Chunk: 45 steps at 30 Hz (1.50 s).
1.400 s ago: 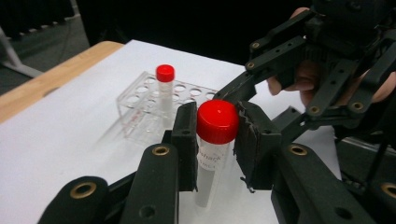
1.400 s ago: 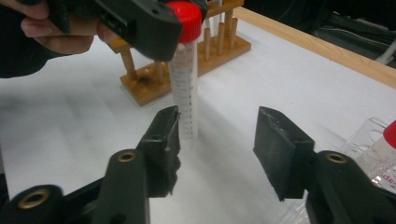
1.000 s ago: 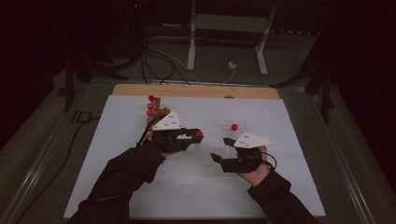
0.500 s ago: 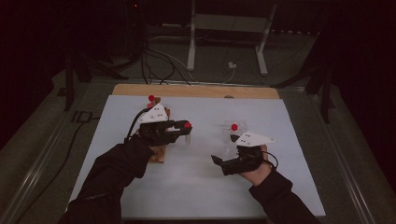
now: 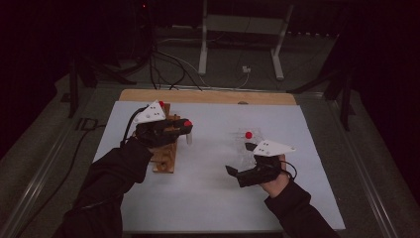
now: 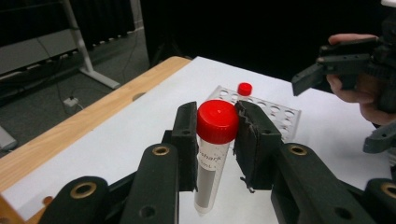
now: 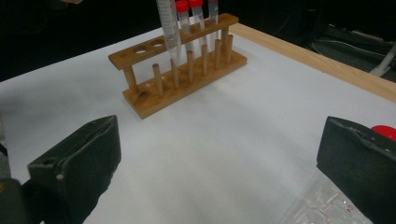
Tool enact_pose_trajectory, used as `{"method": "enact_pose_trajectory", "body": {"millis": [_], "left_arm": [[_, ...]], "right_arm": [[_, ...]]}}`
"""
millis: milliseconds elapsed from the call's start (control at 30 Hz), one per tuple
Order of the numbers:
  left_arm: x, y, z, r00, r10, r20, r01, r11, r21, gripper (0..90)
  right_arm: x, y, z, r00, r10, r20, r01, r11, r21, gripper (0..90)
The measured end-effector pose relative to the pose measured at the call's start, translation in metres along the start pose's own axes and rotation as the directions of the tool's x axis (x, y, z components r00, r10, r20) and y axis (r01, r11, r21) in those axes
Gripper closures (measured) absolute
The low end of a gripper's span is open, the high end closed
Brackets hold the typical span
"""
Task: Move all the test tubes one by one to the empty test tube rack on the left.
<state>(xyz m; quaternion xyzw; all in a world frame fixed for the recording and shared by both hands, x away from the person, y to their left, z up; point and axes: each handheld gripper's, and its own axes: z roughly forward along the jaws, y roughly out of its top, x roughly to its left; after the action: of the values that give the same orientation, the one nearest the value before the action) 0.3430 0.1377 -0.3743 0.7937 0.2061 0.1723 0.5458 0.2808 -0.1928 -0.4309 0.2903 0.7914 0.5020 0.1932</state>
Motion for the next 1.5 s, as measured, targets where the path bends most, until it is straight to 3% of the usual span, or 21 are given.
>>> {"method": "enact_pose_trajectory", "body": {"millis": [333,600,867,1200,1500], "left_arm": [[0.016,0.003,-0.011,0.998,-0.018,-0.06,0.016,0.9996,-0.022,71.5],[0.028,-0.002,-0.015,0.9921,-0.048,-0.116,0.046,0.9987,-0.022,71.5],[0.042,-0.012,-0.022,0.9816,-0.075,-0.176,0.073,0.9972,-0.015,71.6],[0.055,-0.021,-0.035,0.9628,-0.094,-0.253,0.093,0.9955,-0.015,71.6],[0.062,-0.034,-0.031,0.9529,-0.113,-0.281,0.117,0.9931,-0.001,71.6]], "right_arm": [[0.0,0.0,0.0,1.0,-0.002,-0.006,0.002,1.0,0.004,0.0],[0.0,0.0,-0.001,1.0,-0.004,-0.004,0.005,1.0,0.003,0.0],[0.0,0.0,-0.001,1.0,-0.008,-0.004,0.008,1.0,0.003,0.0],[0.001,0.0,0.0,0.9999,-0.012,-0.007,0.012,1.0,0.006,0.0],[0.0,0.0,0.0,0.9999,-0.011,-0.005,0.011,1.0,0.01,0.0]]}}
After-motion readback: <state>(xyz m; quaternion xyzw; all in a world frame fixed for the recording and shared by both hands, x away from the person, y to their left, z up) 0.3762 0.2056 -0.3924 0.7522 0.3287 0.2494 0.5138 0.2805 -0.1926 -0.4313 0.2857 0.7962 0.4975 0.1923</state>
